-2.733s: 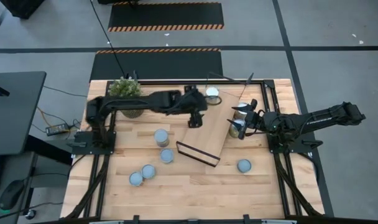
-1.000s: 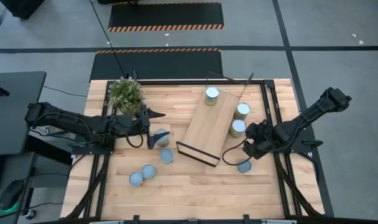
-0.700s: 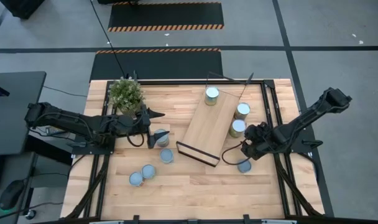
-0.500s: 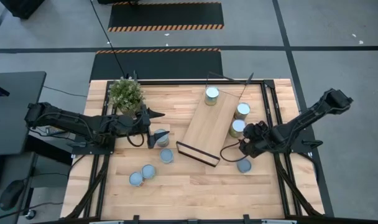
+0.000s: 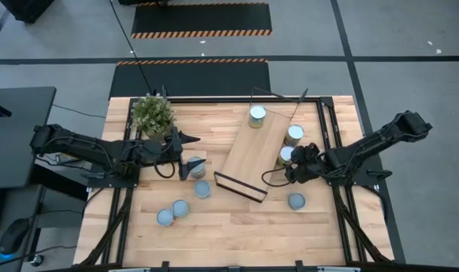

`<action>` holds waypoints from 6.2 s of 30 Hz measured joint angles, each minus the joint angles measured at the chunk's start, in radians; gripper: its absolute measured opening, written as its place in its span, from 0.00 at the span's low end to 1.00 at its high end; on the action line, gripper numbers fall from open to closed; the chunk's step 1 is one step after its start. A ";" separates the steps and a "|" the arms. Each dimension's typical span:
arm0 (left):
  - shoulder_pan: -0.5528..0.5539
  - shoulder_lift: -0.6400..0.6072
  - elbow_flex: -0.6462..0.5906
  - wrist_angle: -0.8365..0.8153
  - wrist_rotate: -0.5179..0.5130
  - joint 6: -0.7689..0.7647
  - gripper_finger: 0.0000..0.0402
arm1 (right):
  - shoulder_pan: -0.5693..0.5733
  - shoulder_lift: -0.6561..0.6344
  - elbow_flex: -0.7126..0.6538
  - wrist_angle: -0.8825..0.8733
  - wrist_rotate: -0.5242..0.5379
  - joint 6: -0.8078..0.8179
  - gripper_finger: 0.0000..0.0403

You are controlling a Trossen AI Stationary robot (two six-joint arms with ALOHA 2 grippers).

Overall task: Pick and place cans onto a shelf
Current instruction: Put the canned oranges on the shelf, then adjust the canned goods on the shelf

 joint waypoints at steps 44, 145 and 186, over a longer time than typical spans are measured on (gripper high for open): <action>0.000 0.000 0.000 -0.031 0.000 -0.008 0.97 | -0.204 -0.102 0.007 0.082 -0.226 -0.509 0.79; 0.000 0.001 0.000 -0.020 0.000 -0.001 0.97 | -0.738 0.107 0.394 0.298 -0.483 -1.174 0.93; -0.001 0.001 0.000 -0.030 0.000 -0.010 0.97 | -0.718 0.636 0.876 -0.003 -0.241 -1.254 0.81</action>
